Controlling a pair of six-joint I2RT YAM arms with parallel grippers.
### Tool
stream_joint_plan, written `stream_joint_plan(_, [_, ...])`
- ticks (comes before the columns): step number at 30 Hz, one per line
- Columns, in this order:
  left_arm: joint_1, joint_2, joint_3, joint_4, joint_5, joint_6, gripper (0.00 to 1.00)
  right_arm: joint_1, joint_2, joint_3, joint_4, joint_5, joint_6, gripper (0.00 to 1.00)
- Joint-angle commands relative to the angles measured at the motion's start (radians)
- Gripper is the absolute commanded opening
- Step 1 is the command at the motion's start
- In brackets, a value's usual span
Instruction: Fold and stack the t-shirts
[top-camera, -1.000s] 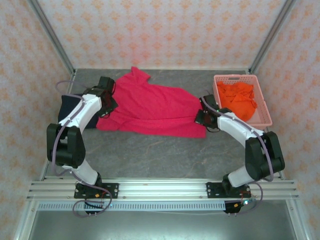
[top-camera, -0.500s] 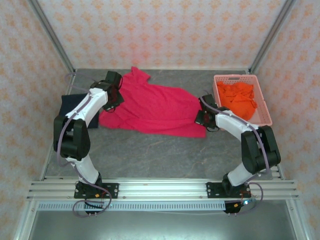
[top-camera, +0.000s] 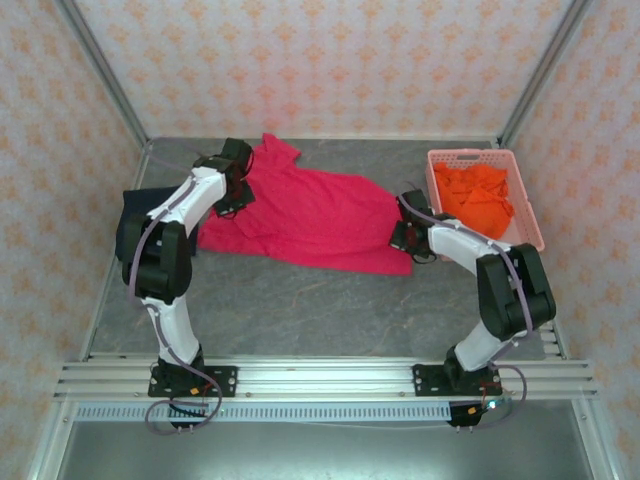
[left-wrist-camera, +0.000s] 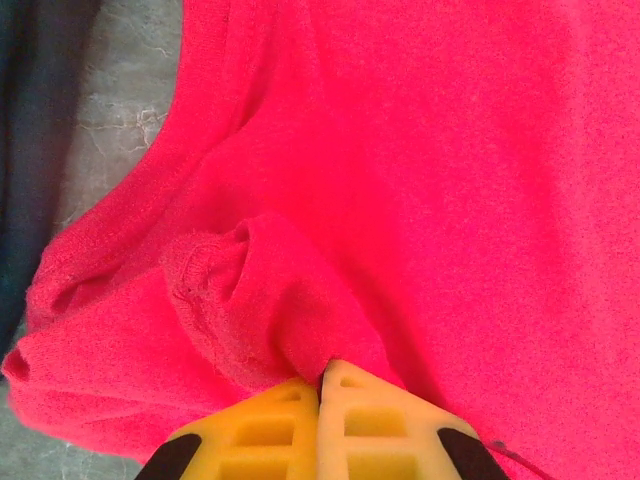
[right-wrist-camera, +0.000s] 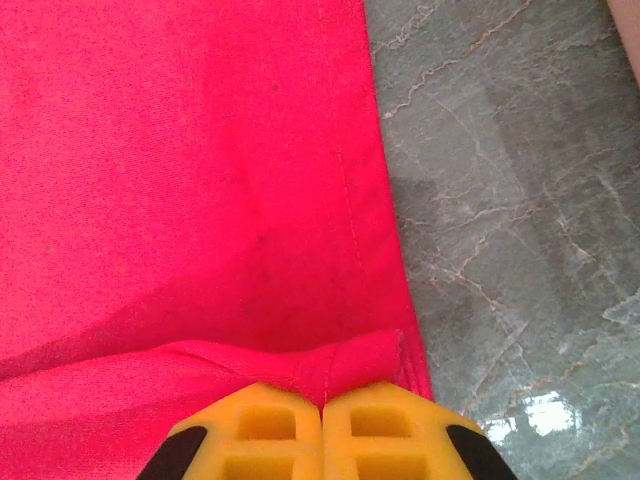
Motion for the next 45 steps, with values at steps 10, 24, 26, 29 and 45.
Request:
stream_joint_plan(10, [-0.001, 0.054, 0.08, -0.029, -0.041, 0.037, 0.0, -0.013, 0.005, 0.019, 0.04, 0.065, 0.034, 0.0])
stream_joint_plan(24, [0.012, 0.046, 0.109, -0.021, -0.04, 0.032, 0.0, -0.016, -0.048, -0.005, 0.086, 0.074, 0.056, 0.0])
stream_joint_plan(26, [0.018, 0.04, 0.105, -0.02, -0.045, 0.026, 0.0, -0.014, -0.074, -0.028, 0.12, 0.083, 0.064, 0.0])
stream_joint_plan(29, [0.032, 0.022, 0.095, -0.012, -0.043, 0.018, 0.0, -0.019, -0.093, -0.036, 0.124, 0.106, 0.059, 0.0])
stream_joint_plan(45, [0.038, 0.118, 0.206, -0.07, 0.004, 0.1, 0.0, -0.028, 0.046, 0.043, 0.134, 0.081, 0.037, 0.0])
